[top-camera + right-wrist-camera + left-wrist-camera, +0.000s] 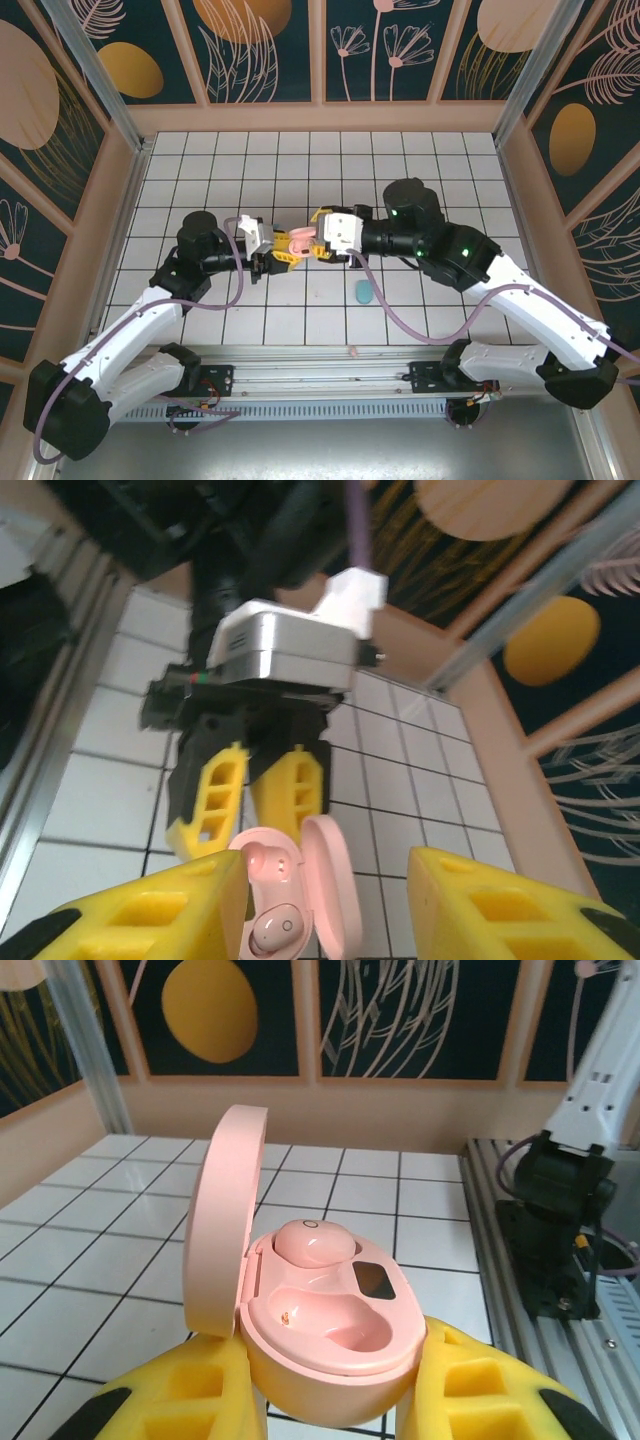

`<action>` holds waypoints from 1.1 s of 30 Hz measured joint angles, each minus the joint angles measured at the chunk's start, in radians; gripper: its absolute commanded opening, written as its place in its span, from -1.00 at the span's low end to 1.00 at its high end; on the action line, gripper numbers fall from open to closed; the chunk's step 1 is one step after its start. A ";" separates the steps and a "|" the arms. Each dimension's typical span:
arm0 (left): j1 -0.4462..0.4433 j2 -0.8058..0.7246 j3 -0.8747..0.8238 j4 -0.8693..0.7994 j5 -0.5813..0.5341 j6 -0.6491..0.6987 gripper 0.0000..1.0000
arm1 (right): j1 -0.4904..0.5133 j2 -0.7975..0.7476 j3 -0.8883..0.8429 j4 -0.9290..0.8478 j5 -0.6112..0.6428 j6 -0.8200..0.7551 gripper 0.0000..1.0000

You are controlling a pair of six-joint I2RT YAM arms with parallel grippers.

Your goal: Insert the wireless bluetooth earbuds into the charging case

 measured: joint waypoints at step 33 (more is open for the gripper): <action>0.000 -0.072 -0.132 0.119 -0.487 -0.229 -1.00 | 0.460 0.051 -0.693 -0.172 0.386 2.327 -0.36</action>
